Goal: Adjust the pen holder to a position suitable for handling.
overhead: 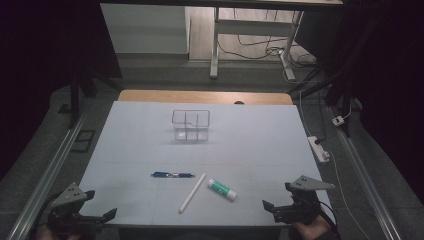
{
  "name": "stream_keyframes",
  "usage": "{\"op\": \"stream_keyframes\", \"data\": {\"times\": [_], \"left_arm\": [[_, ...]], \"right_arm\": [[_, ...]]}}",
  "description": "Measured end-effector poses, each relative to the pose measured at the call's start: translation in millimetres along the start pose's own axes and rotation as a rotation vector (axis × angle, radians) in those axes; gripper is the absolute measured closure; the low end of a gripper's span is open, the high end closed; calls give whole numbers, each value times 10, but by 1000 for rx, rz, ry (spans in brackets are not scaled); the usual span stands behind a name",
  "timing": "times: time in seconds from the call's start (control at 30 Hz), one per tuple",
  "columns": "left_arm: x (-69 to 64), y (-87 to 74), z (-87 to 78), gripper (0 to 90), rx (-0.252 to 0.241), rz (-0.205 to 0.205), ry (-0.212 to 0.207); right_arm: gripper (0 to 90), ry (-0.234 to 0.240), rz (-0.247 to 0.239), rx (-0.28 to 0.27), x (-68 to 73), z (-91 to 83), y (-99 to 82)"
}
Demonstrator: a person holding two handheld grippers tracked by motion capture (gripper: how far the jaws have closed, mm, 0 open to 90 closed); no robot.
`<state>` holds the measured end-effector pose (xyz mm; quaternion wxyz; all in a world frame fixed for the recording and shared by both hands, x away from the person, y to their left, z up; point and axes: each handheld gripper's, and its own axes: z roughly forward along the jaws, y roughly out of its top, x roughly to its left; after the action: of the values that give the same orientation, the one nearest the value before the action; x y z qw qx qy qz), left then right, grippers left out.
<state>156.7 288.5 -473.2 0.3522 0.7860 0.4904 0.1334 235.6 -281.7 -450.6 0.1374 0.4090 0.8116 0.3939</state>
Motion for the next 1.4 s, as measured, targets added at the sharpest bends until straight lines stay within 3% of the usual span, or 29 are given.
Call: {"op": "stream_keyframes", "data": {"times": [0.37, 0.83, 1.4], "left_arm": [[-3, 7, 8, 39, 8, 5, 3], [-9, 13, 18, 16, 13, 4, 14], [-23, 25, 39, 14, 33, 13, 28]], "right_arm": [[0, 43, -24, -3, 43, 34, 66], [0, 117, -140, 4, 226, 207, 295], [0, 146, -180, 51, 261, 500, 492]]}}
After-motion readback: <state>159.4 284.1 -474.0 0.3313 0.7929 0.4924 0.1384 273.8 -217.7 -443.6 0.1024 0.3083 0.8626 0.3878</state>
